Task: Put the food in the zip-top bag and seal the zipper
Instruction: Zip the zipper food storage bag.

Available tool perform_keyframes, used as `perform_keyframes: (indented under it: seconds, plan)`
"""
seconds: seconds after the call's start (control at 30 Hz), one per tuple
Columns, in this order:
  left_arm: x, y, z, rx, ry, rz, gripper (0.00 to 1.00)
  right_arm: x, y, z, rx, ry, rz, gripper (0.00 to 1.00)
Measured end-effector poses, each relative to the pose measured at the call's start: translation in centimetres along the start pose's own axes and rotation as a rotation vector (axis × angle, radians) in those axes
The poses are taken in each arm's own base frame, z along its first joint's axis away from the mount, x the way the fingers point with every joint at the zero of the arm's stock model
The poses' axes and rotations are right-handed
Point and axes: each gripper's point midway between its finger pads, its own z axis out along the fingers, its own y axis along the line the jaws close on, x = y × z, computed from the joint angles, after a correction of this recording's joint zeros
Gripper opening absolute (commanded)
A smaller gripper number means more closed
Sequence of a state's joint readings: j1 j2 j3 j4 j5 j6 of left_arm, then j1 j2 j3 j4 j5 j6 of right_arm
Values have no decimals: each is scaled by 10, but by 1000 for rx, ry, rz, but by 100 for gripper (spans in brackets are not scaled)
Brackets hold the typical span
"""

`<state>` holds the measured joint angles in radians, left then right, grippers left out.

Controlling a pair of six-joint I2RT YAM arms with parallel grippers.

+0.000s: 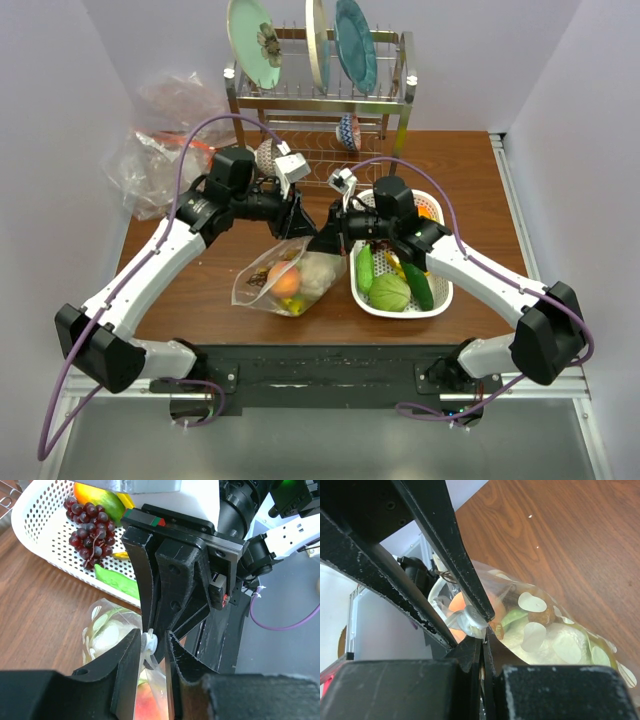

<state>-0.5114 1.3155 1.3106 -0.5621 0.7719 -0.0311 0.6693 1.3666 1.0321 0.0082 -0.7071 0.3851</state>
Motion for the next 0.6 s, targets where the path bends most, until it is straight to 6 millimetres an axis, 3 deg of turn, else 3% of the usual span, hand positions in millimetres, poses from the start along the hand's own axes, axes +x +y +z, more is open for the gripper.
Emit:
perform_keyframes:
  seconds: [0.1, 0.23, 0.6]
  plan:
    - [0, 0, 0, 1, 1, 0, 27, 1, 0, 0, -2, 4, 3, 0]
    - [0, 0, 1, 0, 0, 5, 0, 1, 0, 0, -2, 5, 5, 0]
    - [0, 5, 1, -28, 1, 21, 0, 0, 0, -3, 16, -9, 8, 0]
